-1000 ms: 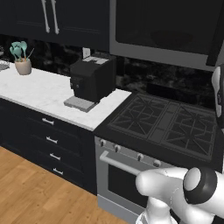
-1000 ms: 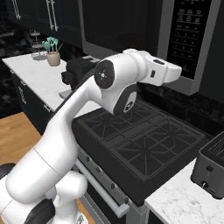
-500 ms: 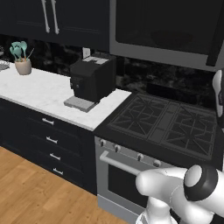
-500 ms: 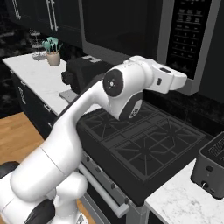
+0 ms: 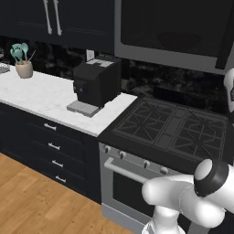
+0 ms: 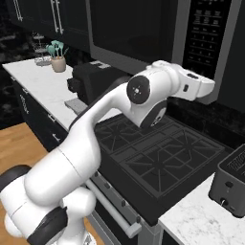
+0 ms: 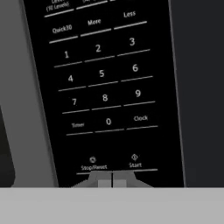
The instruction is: Pick the sweet potato from the sink and place it in the bowl. Then pick the bowl and place it in the microwave. Then close the microwave door and press the start button.
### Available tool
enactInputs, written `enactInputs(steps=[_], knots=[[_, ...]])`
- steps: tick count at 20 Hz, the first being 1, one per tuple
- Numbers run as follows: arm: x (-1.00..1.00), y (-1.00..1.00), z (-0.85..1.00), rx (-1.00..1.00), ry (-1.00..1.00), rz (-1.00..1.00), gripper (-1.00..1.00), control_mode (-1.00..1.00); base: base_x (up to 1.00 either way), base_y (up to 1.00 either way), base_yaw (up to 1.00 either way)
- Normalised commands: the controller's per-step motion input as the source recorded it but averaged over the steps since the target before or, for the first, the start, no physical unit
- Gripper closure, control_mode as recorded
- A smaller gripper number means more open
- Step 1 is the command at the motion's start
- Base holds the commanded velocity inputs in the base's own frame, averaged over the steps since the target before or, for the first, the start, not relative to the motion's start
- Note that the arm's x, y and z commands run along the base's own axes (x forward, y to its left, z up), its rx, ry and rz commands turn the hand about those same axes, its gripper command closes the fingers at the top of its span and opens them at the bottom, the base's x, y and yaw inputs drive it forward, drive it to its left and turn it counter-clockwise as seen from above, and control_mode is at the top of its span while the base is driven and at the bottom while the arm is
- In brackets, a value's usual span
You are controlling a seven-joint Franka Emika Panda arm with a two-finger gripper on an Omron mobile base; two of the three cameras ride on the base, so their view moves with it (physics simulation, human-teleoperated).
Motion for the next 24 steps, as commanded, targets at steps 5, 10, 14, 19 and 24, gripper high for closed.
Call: enactInputs(steps=[5,10,14,19,24], knots=[[0.20,-0.17,0.00,0.00,0.00,0.00,1.00,-1.00,0.00,0.00,0.00],[0.00,-0.17,-0.02,0.00,0.00,0.00,1.00,-1.00,0.00,0.00,0.00],[0.66,-0.24,-0.12,0.00,0.00,0.00,1.00,-1.00,0.00,0.00,0.00],[1.00,-0.49,-0.21,0.06,0.02,0.08,1.00,-1.00,0.00,0.00,0.00],[-0.11,0.10,-0.13,0.01,-0.06,0.10,1.00,-1.00,0.00,0.00,0.00]])
